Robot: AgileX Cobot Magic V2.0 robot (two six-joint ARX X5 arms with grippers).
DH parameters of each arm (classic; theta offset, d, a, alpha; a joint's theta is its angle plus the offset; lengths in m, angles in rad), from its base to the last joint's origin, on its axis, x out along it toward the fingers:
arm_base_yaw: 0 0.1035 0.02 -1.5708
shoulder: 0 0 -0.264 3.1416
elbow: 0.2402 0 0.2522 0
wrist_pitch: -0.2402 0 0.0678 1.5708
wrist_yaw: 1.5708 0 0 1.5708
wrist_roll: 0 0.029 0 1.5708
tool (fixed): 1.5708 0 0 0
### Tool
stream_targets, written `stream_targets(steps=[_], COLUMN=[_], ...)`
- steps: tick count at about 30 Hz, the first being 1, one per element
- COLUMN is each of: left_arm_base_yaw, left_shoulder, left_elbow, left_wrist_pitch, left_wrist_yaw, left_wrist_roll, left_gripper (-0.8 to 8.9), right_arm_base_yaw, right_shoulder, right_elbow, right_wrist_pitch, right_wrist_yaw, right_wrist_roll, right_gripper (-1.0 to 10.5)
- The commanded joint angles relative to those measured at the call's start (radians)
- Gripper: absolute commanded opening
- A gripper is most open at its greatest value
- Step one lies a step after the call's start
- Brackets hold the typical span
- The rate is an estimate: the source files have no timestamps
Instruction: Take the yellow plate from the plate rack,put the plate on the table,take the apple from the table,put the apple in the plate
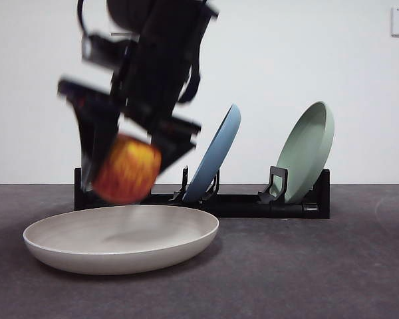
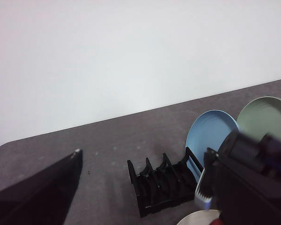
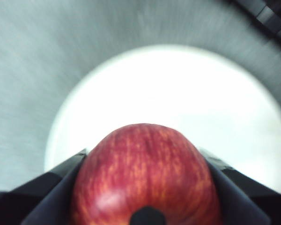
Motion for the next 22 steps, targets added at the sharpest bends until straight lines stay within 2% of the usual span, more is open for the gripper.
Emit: stream_targets(steps=[1, 8, 10, 13, 14, 15, 22], left_arm_base_yaw=[0.001, 0.001, 0.001, 0.001, 0.001, 0.001, 0.001], left_shoulder=[-0.002, -0.002, -0.002, -0.002, -0.002, -0.002, -0.002], left_elbow=[-0.004, -0.004, -0.004, -0.004, -0.004, -0.004, -0.004], left_wrist_pitch=[-0.009, -0.039, -0.042, -0.042, -0.042, -0.042, -0.045], left_wrist_yaw=[-0.001, -0.002, -0.002, -0.002, -0.002, -0.002, -0.002], left_wrist_roll=[-0.006, -0.006, -0.006, -0.006, -0.006, -0.006, -0.002], left_gripper=[4.36, 4.36, 4.36, 4.36, 4.36, 4.36, 4.36], right_arm_base_yaw=[0.001, 0.001, 0.001, 0.002, 0.001, 0.001, 0.0], right_shoulder=[0.051, 0.13, 0.131, 0.131, 0.131, 0.131, 0.118], right_elbow=[0.003, 0.003, 0.003, 0.003, 0.003, 0.003, 0.012], right_wrist_pitch=[0.022, 0.018, 0.018, 0.018, 0.018, 0.018, 0.037], right_wrist_yaw=[0.003, 0.004, 0.003, 0.003, 0.005, 0.005, 0.004], right_wrist_roll=[-0.014, -0.038, -0.039, -0.039, -0.039, -0.039, -0.039], right_gripper=[-0.1, 0.2, 2.0, 5.8, 6.6, 7.0, 6.9])
